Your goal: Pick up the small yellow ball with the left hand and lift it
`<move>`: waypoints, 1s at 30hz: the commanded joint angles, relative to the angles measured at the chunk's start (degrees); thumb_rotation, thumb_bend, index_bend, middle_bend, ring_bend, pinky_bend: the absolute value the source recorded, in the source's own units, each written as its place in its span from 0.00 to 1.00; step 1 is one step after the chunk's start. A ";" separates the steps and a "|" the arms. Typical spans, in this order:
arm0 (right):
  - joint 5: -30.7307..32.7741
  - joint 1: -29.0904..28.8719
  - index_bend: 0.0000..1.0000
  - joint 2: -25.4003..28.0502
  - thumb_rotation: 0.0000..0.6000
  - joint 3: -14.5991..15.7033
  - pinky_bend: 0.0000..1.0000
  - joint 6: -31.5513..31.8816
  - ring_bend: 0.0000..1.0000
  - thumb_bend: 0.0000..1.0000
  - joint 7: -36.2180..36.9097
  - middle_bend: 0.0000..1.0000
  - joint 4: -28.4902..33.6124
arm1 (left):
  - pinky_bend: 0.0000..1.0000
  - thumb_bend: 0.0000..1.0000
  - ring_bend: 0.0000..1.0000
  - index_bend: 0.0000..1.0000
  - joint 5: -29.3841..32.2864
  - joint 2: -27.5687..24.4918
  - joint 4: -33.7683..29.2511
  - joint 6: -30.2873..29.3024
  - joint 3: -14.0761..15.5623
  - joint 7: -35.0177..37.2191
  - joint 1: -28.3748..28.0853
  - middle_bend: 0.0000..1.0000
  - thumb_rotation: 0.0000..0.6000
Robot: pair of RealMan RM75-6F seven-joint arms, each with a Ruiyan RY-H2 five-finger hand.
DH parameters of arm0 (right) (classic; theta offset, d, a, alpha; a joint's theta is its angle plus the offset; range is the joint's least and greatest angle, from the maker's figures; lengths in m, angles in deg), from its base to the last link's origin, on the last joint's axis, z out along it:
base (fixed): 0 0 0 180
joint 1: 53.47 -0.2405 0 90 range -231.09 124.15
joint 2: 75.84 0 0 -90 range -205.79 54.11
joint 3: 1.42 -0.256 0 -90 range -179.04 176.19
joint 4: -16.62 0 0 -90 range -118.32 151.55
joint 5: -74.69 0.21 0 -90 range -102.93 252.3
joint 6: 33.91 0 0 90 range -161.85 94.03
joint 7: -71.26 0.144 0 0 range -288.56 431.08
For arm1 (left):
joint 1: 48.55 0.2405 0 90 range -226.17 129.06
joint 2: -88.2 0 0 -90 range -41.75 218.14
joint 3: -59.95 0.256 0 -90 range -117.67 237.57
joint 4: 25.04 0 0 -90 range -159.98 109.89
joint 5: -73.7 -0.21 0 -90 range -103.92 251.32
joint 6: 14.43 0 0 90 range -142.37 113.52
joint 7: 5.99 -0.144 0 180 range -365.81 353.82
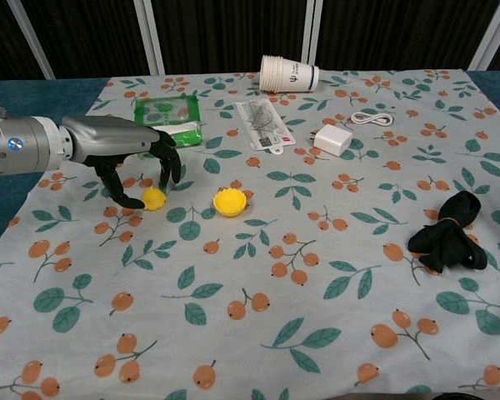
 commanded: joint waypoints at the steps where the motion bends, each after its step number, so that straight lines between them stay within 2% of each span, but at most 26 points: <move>1: 0.05 0.01 0.11 0.00 1.00 -0.02 0.19 0.04 0.11 0.08 -0.08 0.07 0.02 | 0.03 0.28 0.03 0.33 -0.01 -0.11 -0.20 -0.12 0.03 0.01 0.03 0.36 1.00; 17: 0.94 0.13 0.11 0.04 1.00 -0.27 0.19 -0.02 0.11 0.08 -0.02 0.07 0.48 | 0.03 0.28 0.03 0.34 0.67 -0.72 -1.49 -0.75 -0.03 -1.26 0.30 0.36 1.00; 30: 1.76 0.14 0.11 0.27 1.00 -0.39 0.19 -0.50 0.11 0.08 0.04 0.07 1.16 | 0.03 0.28 0.03 0.37 0.14 0.15 0.13 -0.48 0.70 -0.68 0.42 0.39 1.00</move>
